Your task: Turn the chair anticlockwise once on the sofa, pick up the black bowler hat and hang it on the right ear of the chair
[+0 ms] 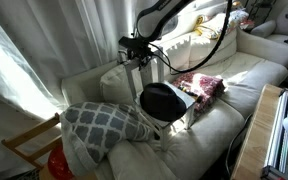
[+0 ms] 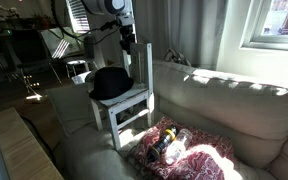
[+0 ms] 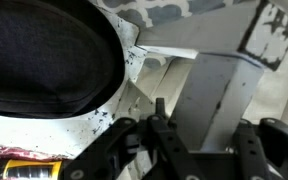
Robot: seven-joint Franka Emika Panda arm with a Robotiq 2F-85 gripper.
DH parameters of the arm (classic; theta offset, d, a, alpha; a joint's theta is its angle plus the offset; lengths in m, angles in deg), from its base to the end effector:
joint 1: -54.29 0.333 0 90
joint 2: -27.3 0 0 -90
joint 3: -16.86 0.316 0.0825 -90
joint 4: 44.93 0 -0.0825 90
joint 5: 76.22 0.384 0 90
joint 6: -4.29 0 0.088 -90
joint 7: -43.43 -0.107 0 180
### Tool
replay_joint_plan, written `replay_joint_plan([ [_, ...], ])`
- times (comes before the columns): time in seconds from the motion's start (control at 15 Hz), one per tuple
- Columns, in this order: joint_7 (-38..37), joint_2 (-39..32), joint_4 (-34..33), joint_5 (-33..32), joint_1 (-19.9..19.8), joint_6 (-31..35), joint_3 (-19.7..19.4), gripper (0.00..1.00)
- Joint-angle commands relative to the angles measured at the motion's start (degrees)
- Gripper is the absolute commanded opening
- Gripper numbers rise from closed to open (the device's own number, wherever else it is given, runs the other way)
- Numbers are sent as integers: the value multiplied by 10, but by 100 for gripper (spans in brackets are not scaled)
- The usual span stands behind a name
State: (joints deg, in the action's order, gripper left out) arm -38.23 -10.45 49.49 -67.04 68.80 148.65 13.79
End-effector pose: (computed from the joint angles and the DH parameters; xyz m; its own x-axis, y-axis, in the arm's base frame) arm 0.6925 0.1439 0.2502 0.2429 -0.9685 -0.0548 -0.9494 -0.2258 -0.2185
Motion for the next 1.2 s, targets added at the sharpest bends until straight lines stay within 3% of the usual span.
replay_joint_plan([
  [0.0,-15,4,-13,-17,1,-49,1,6],
  [0.47,2,22,-16,-18,-12,-98,10,6],
  [0.53,3,21,-15,-7,-17,-94,17,51],
  [0.67,11,17,-11,5,-22,-83,29,52],
  [0.93,32,24,-15,21,-28,-74,48,82],
  [1.13,31,20,-19,6,-20,-90,43,85],
])
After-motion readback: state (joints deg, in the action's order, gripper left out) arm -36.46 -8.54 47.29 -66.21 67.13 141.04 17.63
